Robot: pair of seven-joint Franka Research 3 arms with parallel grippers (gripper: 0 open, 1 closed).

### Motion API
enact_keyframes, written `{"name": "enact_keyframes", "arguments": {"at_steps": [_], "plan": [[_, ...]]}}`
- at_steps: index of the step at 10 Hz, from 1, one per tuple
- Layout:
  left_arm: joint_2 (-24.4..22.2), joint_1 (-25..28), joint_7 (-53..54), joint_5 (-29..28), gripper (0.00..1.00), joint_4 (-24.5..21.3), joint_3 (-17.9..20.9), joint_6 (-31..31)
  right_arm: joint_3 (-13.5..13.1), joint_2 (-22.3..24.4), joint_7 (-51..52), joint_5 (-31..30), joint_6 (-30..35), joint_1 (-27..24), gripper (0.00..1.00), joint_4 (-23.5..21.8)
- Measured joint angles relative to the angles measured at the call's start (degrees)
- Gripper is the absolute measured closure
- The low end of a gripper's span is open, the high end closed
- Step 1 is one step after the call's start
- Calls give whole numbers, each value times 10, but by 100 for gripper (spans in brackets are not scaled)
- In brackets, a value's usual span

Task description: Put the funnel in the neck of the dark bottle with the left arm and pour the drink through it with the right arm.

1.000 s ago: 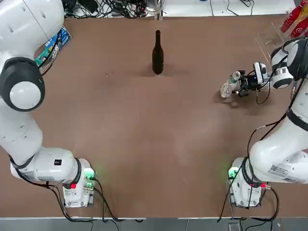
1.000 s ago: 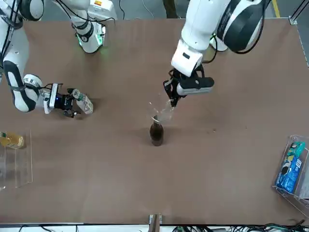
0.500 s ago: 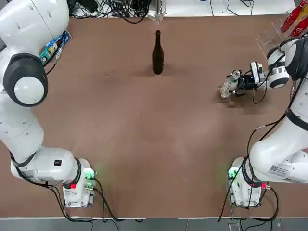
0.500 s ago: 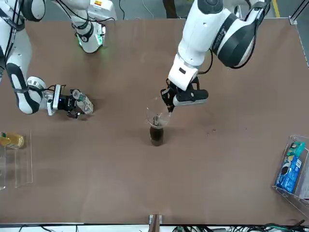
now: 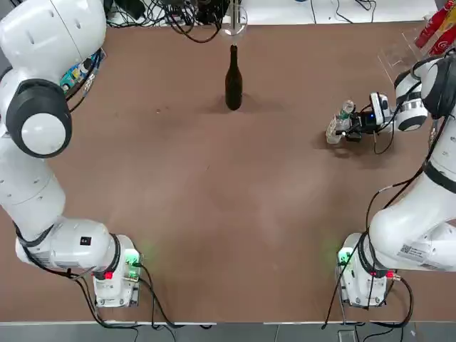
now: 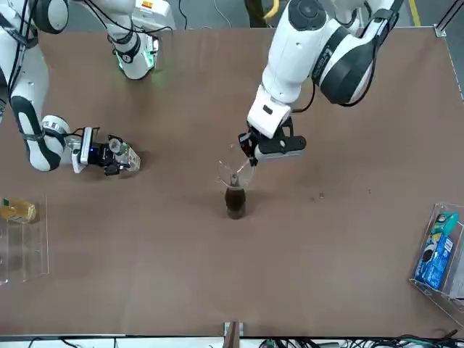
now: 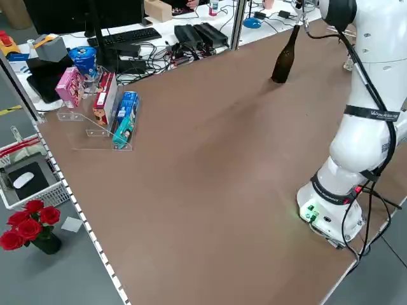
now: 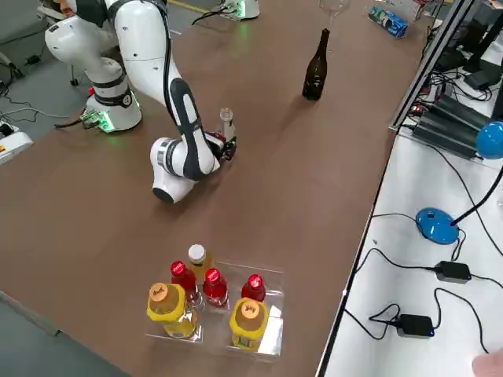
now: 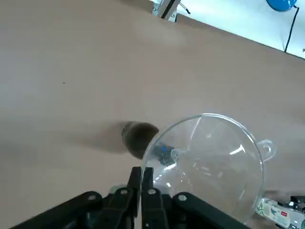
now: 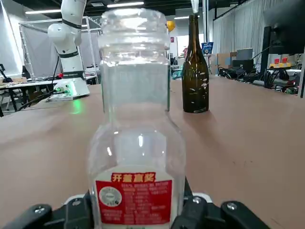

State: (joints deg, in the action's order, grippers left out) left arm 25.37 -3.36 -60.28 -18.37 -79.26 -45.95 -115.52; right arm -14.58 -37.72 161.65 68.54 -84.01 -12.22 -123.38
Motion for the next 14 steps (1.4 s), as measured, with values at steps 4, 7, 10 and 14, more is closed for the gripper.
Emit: {"name": "enact_keyframes", "arguments": {"at_steps": [4,7,10,14], "plan": [[2,0,0,0,96,-7,-2,4,0,0,0,0,0,2,41,0],[2,3,0,0,96,-7,-3,11,0,0,0,0,2,2,47,1],[2,4,6,0,96,-6,-3,30,-1,0,-15,1,18,3,48,4],[2,2,6,0,69,-8,-3,33,-15,58,-59,-1,26,3,48,11]]}}
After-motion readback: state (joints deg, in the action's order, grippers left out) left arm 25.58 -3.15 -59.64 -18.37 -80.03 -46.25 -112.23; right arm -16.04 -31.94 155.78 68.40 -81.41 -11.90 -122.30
